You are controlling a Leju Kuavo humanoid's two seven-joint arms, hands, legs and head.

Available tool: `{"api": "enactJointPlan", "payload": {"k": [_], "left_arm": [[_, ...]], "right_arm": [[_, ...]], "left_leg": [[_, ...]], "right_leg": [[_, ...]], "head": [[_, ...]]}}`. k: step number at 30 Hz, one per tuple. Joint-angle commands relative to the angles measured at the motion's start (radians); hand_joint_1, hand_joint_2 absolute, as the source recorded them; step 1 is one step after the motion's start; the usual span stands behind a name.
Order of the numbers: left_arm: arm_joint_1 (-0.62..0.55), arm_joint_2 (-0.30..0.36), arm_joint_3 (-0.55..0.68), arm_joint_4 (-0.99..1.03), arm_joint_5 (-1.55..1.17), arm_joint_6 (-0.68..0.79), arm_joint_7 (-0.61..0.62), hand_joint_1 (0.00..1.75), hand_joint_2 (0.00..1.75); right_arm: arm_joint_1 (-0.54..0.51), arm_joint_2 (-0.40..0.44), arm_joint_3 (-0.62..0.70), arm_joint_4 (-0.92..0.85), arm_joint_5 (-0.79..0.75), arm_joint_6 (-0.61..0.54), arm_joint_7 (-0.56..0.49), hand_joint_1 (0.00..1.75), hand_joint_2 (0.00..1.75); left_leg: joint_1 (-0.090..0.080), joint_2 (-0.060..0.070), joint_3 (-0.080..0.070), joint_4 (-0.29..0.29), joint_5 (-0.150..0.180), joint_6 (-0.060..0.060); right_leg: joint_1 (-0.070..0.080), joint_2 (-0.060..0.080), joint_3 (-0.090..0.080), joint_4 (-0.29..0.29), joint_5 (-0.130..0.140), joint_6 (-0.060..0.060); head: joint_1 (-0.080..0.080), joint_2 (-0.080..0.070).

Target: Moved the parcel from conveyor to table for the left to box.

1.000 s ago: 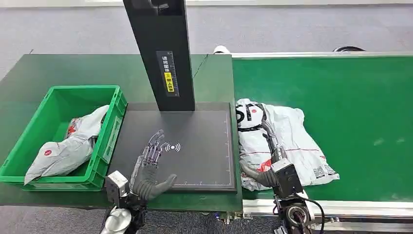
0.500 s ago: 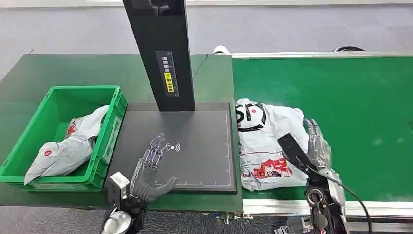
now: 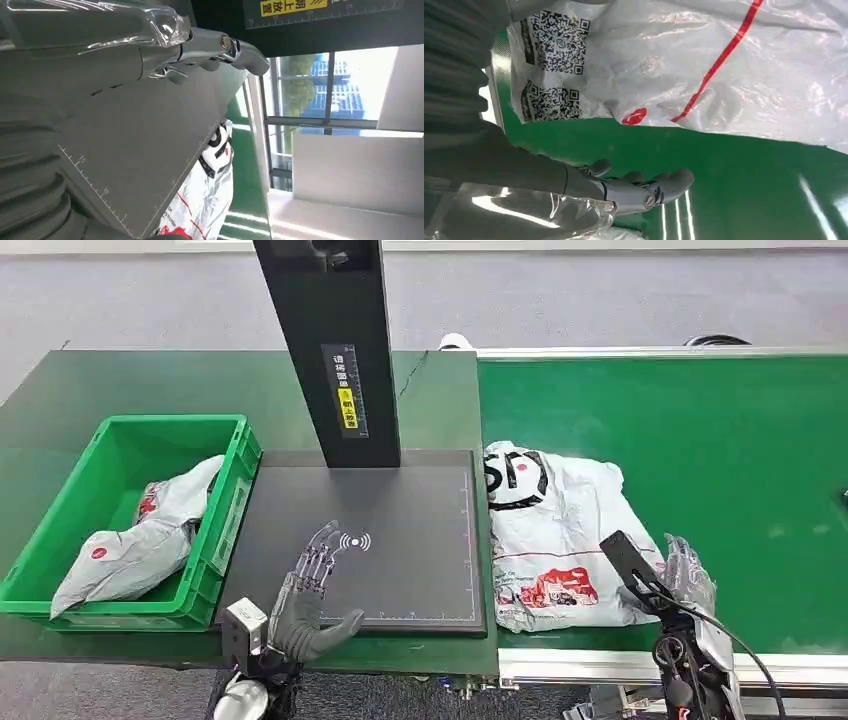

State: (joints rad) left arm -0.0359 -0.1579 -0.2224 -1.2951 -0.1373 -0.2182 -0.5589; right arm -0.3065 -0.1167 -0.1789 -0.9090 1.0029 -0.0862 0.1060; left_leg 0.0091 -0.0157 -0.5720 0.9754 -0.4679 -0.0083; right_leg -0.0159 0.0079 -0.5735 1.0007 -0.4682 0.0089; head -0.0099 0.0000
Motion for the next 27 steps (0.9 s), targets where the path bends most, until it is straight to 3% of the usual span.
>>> {"api": "enactJointPlan", "payload": {"k": [1, 7, 11, 17, 18, 27], "left_arm": [[-0.001, 0.012, -0.011, 0.014, 0.0, -0.002, 0.007, 0.0, 1.75], [0.008, 0.009, -0.006, 0.005, 0.0, 0.002, 0.011, 0.0, 1.75], [0.001, 0.003, -0.008, 0.017, -0.006, 0.008, 0.024, 0.0, 1.75], [0.019, 0.016, -0.004, 0.015, -0.001, 0.032, 0.023, 0.0, 1.75], [0.03, 0.019, -0.001, -0.001, 0.004, 0.039, 0.017, 0.0, 1.75], [0.021, 0.036, -0.018, -0.007, 0.02, 0.044, 0.028, 0.0, 1.75]], "right_arm": [[-0.046, 0.005, -0.026, 0.087, 0.004, 0.001, 0.002, 0.0, 1.75], [-0.041, 0.006, -0.029, 0.083, 0.017, 0.019, 0.024, 0.0, 1.75], [-0.058, -0.014, 0.001, 0.171, 0.094, 0.097, 0.115, 0.0, 1.75], [-0.088, -0.012, 0.064, 0.259, 0.06, 0.22, -0.001, 0.0, 1.75], [-0.09, -0.01, 0.079, 0.247, 0.03, 0.236, -0.071, 1.75, 1.75], [-0.05, -0.045, 0.213, 0.224, -0.065, 0.331, -0.125, 1.75, 1.75]], "left_leg": [[0.0, 0.002, 0.002, 0.0, -0.001, 0.0], [0.0, 0.002, 0.002, 0.0, -0.001, 0.0], [0.0, 0.002, 0.002, 0.0, 0.0, 0.0], [0.001, 0.003, 0.002, 0.0, 0.0, 0.0], [0.001, 0.004, 0.003, -0.001, -0.001, 0.0], [0.002, 0.002, 0.005, -0.001, 0.0, 0.0]], "right_leg": [[0.001, 0.001, 0.002, -0.001, 0.0, -0.001], [0.0, 0.001, 0.002, -0.001, 0.0, -0.001], [0.001, 0.0, 0.002, -0.001, 0.0, 0.0], [0.001, 0.001, 0.002, -0.001, 0.001, -0.001], [0.001, 0.002, 0.003, -0.002, 0.001, -0.001], [0.002, 0.0, 0.005, -0.002, 0.0, -0.001]], "head": [[0.0, 0.0], [0.0, 0.0], [0.0, 0.0], [0.0, 0.0], [0.0, 0.0], [0.0, 0.0]]}}
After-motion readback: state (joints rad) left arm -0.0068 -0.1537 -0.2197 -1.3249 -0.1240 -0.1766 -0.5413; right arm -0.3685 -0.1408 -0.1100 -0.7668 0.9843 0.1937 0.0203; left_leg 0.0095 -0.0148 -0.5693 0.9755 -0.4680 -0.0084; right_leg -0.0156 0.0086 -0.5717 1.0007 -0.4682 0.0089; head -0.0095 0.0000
